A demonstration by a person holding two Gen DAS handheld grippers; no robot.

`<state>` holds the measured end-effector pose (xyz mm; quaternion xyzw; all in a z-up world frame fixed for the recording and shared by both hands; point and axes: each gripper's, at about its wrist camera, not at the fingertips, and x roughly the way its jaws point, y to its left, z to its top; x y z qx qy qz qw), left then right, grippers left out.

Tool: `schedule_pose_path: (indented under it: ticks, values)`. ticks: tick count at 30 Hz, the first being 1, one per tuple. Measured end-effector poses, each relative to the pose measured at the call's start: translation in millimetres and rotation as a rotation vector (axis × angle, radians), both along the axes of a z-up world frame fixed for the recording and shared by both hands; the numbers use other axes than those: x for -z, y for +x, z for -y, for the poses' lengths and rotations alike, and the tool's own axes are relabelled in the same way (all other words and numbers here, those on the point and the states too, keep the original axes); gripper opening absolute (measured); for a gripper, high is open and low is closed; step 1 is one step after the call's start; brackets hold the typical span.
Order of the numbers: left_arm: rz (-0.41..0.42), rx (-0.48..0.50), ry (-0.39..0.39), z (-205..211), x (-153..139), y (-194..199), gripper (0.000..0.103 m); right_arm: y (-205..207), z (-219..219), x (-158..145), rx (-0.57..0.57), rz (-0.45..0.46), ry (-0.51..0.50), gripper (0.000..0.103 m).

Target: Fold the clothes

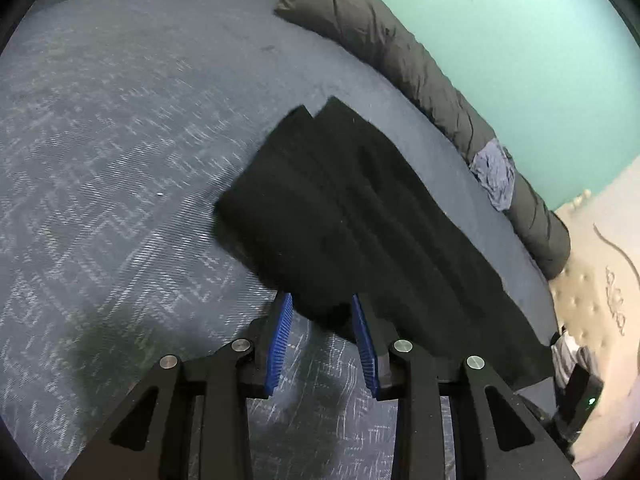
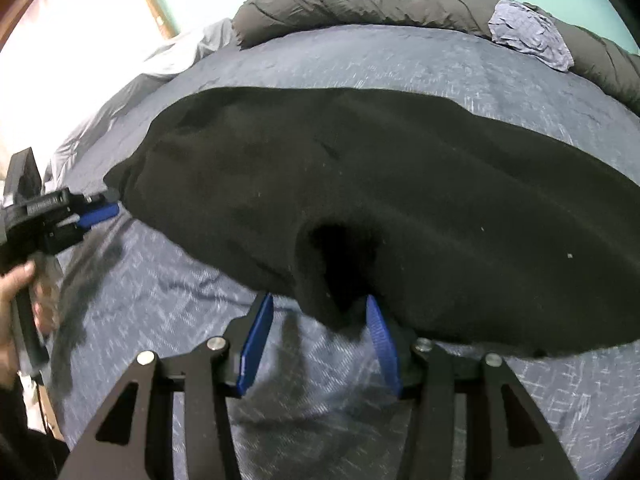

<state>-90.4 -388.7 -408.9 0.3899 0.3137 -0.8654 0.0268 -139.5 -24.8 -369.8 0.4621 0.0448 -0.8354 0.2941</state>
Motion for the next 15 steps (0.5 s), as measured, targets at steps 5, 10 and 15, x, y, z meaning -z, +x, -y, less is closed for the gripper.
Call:
schedule_pose_path:
  ticks: [5, 10, 15]
  values:
    - [0.035, 0.03, -0.055, -6, 5, -16, 0.04, -5, 8, 0, 0.013, 0.001, -0.005, 0.042]
    - [0.033, 0.043, -0.055, -5, 11, -23, 0.039, -11, -2, 1, 0.019, 0.021, -0.049, 0.017]
    - [0.028, 0.058, -0.117, -6, 7, -25, 0.016, -7, -15, -13, -0.001, -0.004, -0.1, 0.01]
